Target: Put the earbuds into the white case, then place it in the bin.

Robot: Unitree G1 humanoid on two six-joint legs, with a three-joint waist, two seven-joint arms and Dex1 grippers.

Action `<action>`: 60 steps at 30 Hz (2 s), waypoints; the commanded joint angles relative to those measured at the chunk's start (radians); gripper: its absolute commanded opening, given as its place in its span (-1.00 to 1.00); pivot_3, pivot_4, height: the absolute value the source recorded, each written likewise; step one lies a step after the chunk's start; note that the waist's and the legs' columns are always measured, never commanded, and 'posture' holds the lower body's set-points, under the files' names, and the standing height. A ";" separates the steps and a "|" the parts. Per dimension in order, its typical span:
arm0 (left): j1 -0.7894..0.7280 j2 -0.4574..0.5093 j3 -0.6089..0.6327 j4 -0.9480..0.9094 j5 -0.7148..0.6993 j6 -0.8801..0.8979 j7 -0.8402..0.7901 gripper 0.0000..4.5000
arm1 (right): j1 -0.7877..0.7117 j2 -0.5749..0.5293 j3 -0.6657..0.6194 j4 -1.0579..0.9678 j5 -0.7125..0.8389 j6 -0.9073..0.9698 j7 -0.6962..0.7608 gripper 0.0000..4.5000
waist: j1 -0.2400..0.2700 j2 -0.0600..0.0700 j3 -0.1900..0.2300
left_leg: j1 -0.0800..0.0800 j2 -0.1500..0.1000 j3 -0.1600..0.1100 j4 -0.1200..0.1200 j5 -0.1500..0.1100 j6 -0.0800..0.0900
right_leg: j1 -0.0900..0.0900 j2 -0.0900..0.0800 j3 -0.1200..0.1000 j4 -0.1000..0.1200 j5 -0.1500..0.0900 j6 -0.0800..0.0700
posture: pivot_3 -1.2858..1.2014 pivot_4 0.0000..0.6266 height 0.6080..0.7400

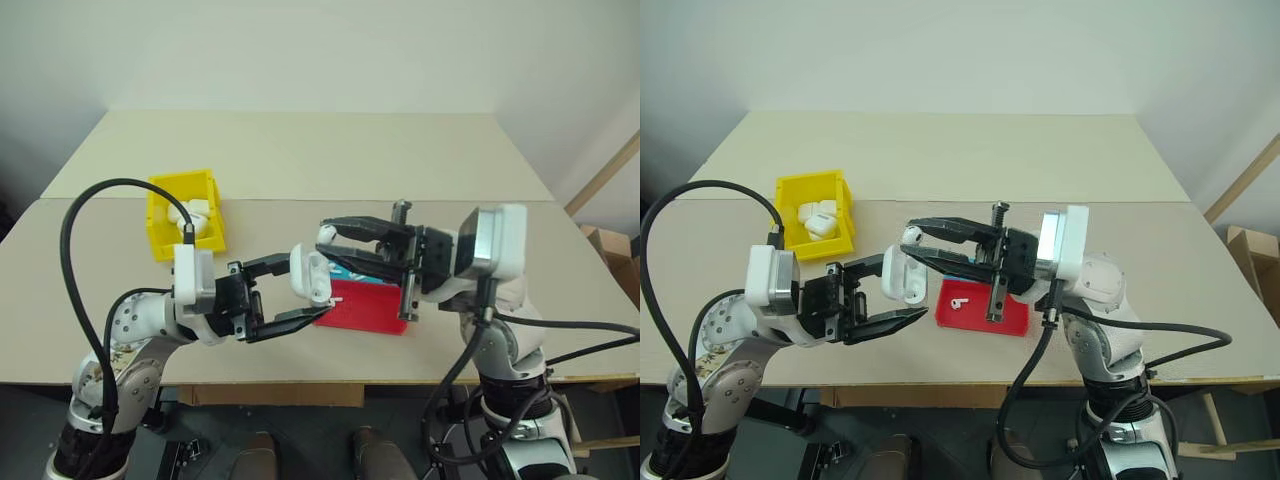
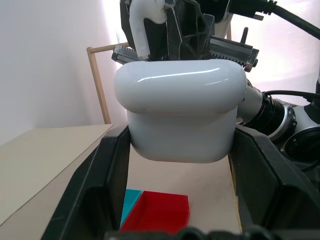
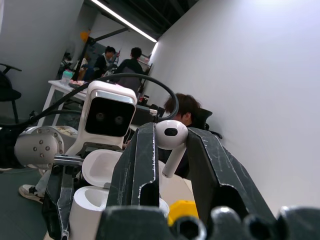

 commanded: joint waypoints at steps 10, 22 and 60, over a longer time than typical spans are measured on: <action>-0.014 -0.013 0.006 0.000 0.005 -0.040 -0.017 0.22 | -0.009 -0.019 0.033 0.018 -0.034 -0.068 0.027 -0.72 | 0.001 0.000 0.000 | 0.000 0.000 0.000 0.000 0.000 0.000 | 0.000 0.000 0.000 0.000 0.000 0.000 | 0.03 -0.52 1.00; -0.022 -0.024 0.004 0.009 0.015 -0.047 -0.034 0.22 | 0.005 -0.031 0.050 0.031 -0.069 -0.105 0.028 -0.72 | 0.001 0.000 0.000 | 0.000 0.000 0.000 0.000 0.000 0.000 | 0.000 0.000 0.000 0.000 0.000 0.000 | 0.03 -0.52 1.00; -0.032 -0.072 0.002 0.040 0.034 -0.081 -0.096 0.22 | 0.011 -0.075 0.085 0.081 -0.124 -0.164 0.042 -0.72 | 0.001 0.000 0.000 | 0.000 0.000 0.000 0.000 0.000 0.000 | 0.000 0.000 0.000 0.000 0.000 0.000 | 0.03 -0.52 1.00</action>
